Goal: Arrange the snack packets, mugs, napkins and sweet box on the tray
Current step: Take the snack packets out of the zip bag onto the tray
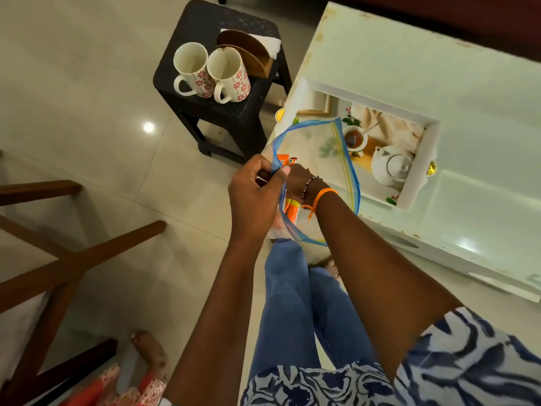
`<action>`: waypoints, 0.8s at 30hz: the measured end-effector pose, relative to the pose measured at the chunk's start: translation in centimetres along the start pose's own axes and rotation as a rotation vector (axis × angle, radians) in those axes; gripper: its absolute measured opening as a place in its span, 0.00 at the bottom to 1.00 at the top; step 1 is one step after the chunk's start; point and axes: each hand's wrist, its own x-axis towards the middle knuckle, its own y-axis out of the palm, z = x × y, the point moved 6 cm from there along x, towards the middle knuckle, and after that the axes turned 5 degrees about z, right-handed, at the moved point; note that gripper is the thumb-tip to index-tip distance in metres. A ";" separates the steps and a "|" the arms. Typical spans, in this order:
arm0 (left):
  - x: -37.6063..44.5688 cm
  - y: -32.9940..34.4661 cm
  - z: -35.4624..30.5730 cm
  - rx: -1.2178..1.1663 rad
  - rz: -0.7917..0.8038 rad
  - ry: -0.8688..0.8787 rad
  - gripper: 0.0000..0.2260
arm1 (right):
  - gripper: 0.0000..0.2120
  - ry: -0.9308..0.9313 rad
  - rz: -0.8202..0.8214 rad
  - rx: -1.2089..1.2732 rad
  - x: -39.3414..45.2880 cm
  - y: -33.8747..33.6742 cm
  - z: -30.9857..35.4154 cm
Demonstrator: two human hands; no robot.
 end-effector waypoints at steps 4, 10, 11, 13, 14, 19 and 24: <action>0.4 2.0 -0.2 0.012 0.054 0.007 0.07 | 0.17 0.012 0.057 0.000 -0.2 -0.5 -0.8; 1.7 5.3 -1.8 0.027 0.059 0.049 0.08 | 0.05 -0.102 -0.358 0.207 -3.0 -6.7 -2.4; 1.8 6.0 -2.0 0.025 0.063 0.046 0.10 | 0.08 -0.127 -0.443 0.295 -4.1 -7.9 -3.1; 2.0 7.6 -2.2 0.036 0.099 0.036 0.10 | 0.15 -0.193 -0.567 0.383 -6.5 -10.4 -4.3; 2.0 8.3 -2.1 0.053 0.123 0.029 0.09 | 0.18 -0.220 -0.600 0.396 -7.3 -11.4 -4.9; 2.4 12.3 -2.9 0.149 0.196 0.050 0.08 | 0.26 -0.280 -0.615 0.628 -11.4 -15.8 -8.4; 2.7 15.2 -2.7 0.200 0.188 0.063 0.17 | 0.20 -0.379 -0.685 1.135 -13.5 -18.7 -13.8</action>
